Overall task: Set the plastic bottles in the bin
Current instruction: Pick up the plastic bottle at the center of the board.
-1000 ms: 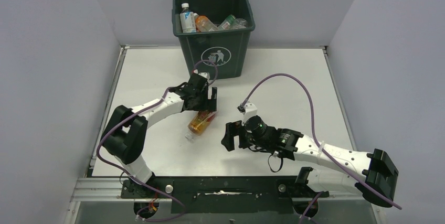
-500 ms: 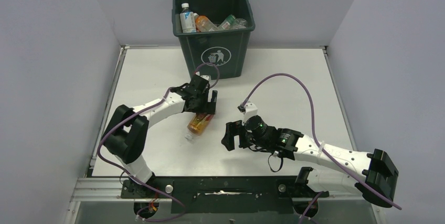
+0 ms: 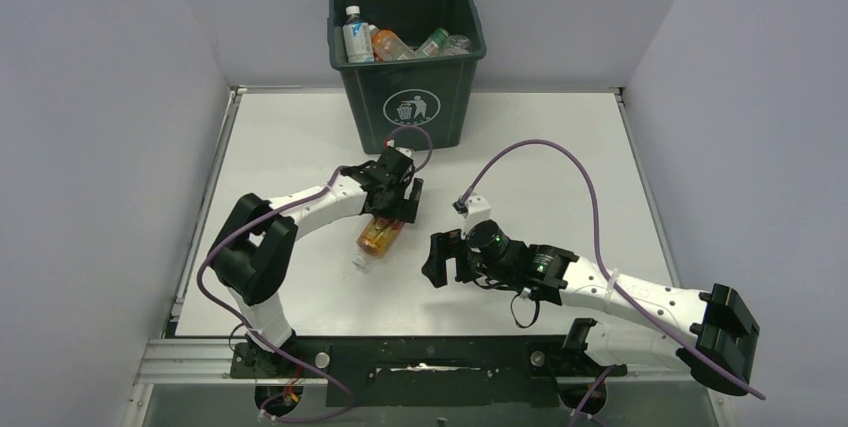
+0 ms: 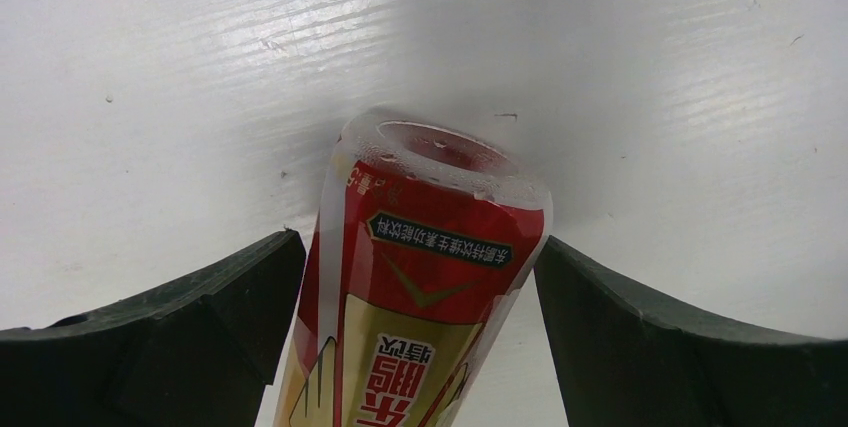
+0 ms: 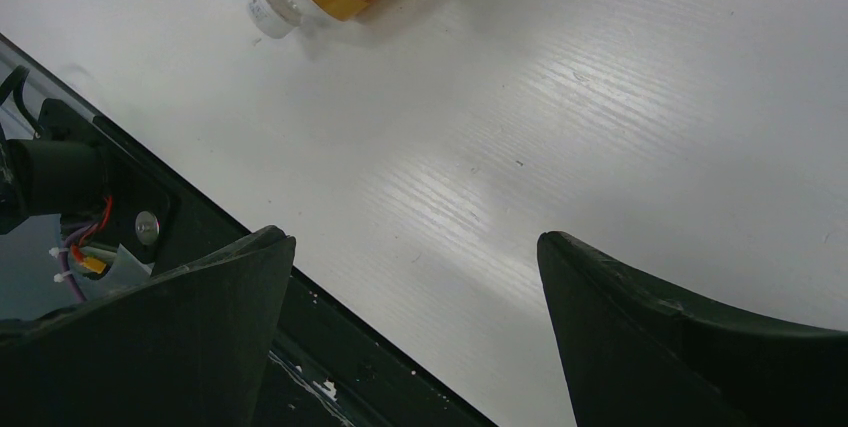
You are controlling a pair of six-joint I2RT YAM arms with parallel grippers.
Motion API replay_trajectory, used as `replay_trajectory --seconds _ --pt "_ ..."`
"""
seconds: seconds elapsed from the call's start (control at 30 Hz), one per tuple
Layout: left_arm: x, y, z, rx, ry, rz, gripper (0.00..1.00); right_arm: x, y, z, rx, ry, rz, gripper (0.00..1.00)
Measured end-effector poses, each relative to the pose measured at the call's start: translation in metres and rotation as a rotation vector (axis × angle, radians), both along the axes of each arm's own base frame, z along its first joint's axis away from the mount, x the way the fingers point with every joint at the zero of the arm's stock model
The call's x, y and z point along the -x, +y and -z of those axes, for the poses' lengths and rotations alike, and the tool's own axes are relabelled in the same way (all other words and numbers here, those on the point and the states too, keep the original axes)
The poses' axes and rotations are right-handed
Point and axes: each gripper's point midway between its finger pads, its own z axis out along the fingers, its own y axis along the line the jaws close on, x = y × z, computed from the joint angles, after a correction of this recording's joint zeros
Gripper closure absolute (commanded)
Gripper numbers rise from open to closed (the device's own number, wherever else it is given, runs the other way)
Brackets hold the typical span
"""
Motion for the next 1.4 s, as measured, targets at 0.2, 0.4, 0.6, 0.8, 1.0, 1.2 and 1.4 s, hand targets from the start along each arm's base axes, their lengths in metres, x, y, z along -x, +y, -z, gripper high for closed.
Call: replay_trajectory --seconds 0.2,0.4,0.6,0.8,1.0,1.2,1.4 --pt "-0.001 -0.004 0.001 -0.036 -0.014 0.038 0.16 0.0 0.0 0.0 0.0 0.0 0.0 0.02" --pt "0.0 -0.006 0.006 -0.064 -0.013 0.081 0.18 0.0 0.0 0.0 0.001 0.0 0.001 0.02" --pt "0.0 -0.006 0.01 -0.087 -0.011 0.116 0.17 0.001 -0.003 0.003 0.015 0.005 0.004 0.02" --pt "-0.001 -0.006 0.01 -0.1 -0.021 0.14 0.14 0.001 -0.005 0.003 0.02 0.006 0.011 0.02" --pt "-0.002 -0.005 0.01 -0.112 -0.027 0.149 0.16 0.0 -0.007 0.002 0.02 0.007 0.022 0.02" --pt "-0.002 -0.005 0.015 -0.123 -0.02 0.16 0.43 0.001 -0.008 -0.005 -0.002 -0.003 0.028 0.02" --pt "-0.005 -0.007 0.012 -0.116 -0.029 0.162 0.51 0.001 -0.009 -0.004 0.002 0.001 0.03 0.02"
